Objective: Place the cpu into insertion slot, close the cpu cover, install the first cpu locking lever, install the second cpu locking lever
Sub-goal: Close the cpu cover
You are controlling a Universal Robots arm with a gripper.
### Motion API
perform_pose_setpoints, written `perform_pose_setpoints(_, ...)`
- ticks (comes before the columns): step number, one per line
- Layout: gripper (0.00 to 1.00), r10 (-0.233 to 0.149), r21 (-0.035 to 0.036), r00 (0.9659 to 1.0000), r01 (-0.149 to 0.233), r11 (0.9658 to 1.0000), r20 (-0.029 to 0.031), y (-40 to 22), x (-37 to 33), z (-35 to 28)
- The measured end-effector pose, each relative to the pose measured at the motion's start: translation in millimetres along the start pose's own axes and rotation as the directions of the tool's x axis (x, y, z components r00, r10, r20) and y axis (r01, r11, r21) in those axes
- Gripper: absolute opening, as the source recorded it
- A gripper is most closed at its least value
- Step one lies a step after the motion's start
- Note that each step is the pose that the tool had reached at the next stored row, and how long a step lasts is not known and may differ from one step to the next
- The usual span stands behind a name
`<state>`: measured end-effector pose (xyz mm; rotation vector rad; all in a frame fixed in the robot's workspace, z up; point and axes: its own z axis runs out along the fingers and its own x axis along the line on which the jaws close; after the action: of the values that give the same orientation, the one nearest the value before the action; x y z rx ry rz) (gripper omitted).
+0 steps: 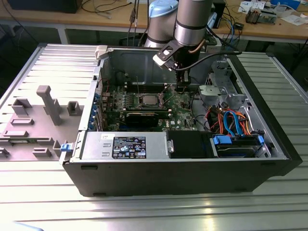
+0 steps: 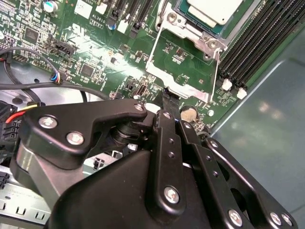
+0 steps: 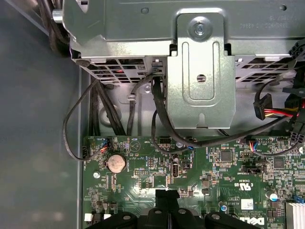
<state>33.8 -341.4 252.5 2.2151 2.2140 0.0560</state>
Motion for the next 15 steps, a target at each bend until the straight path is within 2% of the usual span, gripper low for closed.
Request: perform_pose_setpoints(15,0.11,0.0,0.0,1.0,0.0,1.0,0.0,-5.7,0.0,-0.2)
